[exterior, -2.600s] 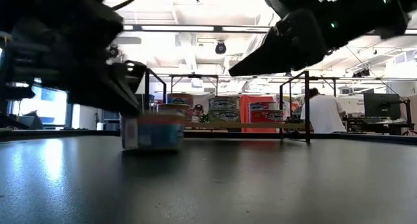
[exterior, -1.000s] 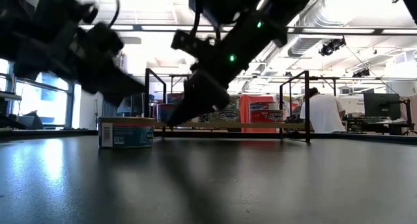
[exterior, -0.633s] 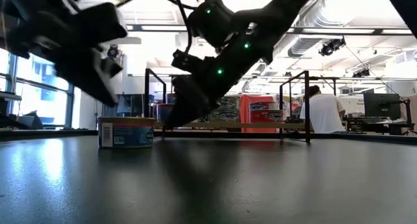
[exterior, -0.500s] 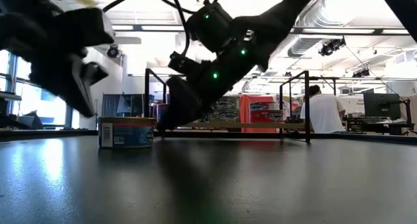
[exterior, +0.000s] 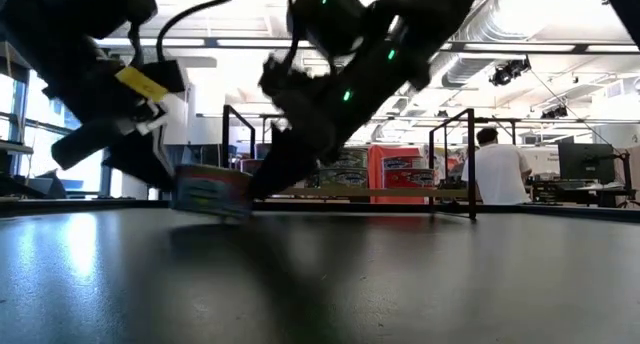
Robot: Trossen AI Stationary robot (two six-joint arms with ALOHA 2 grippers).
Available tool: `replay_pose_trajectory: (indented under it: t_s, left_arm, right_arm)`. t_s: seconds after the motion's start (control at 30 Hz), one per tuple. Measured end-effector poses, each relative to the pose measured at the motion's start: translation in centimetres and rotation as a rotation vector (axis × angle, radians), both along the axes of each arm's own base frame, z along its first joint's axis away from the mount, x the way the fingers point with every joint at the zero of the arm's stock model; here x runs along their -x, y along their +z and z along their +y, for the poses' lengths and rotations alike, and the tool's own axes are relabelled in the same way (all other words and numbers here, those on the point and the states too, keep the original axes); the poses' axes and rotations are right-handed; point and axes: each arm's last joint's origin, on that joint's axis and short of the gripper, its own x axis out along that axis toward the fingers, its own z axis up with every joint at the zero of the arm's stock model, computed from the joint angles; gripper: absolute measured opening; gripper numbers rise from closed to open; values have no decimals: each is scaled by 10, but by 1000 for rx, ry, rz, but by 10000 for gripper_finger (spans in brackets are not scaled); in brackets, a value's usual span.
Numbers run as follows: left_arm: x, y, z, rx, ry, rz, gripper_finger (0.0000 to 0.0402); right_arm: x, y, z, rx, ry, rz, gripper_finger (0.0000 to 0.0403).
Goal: Stack canned seafood by type on shelf
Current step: Stack the blue canned tuna on the bottom blue canned tuna
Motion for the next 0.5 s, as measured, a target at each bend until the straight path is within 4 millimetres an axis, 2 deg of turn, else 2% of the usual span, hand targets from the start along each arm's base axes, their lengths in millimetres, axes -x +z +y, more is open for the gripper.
replay_pose_trajectory:
  t_s: [0.13, 0.27, 0.5]
  left_arm:
    - [5, 6, 7, -47, 10, 33, 0]
    - [11, 16, 4, -40, -13, 25, 0]
    - [20, 24, -17, -28, -238, 37, 0]
  right_arm:
    - [9, 13, 26, 37, 75, 24, 157]
    - [20, 11, 44, 101, 91, 89, 157]
    - [28, 1, 51, 149, 37, 169, 157]
